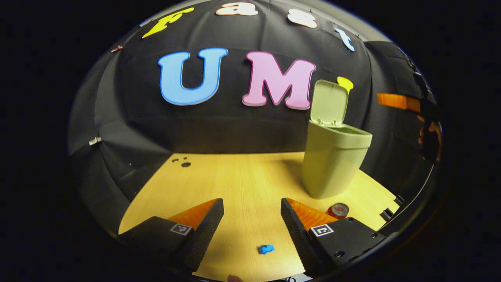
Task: Press the lid of the desktop garbage bin to open it, pick up the crumpled paper on the desktop and throw it into the bin, then pick up the pop can on the desktop and drop it into the bin, and finally close the garbage bin lid.
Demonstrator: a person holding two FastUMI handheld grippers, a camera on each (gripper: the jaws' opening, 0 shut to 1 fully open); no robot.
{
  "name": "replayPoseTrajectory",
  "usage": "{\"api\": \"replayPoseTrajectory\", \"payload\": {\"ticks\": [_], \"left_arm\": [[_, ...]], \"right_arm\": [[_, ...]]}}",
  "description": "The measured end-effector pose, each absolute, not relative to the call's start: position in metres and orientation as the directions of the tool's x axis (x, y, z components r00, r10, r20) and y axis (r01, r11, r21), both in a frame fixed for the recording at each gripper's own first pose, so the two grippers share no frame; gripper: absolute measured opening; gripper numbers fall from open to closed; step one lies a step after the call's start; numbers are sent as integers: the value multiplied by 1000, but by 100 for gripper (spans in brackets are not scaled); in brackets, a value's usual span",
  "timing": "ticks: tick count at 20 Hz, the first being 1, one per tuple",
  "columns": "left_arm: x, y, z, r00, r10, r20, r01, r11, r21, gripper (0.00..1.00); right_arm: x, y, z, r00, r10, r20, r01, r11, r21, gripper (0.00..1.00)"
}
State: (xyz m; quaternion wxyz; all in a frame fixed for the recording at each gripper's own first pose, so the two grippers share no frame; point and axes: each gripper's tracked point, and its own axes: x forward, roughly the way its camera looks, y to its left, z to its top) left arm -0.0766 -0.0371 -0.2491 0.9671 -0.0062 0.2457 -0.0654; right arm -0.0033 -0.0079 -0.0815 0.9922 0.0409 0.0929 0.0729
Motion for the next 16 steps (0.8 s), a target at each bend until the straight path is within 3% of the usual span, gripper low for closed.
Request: {"api": "replayPoseTrajectory", "payload": {"ticks": [9,15,16], "left_arm": [[-106,-65,-374,726,-119,-677,134,990,-31,92],[-108,-73,-423,653,-99,-750,115,993,-31,82],[-108,-74,-429,643,-96,-760,115,993,-28,76]], "right_arm": [[1,-21,-89,957,199,-212,-182,979,96,78],[-2,-51,-103,950,183,-255,-163,982,96,78],[-2,-54,-106,948,180,-262,-161,983,92,78]]}}
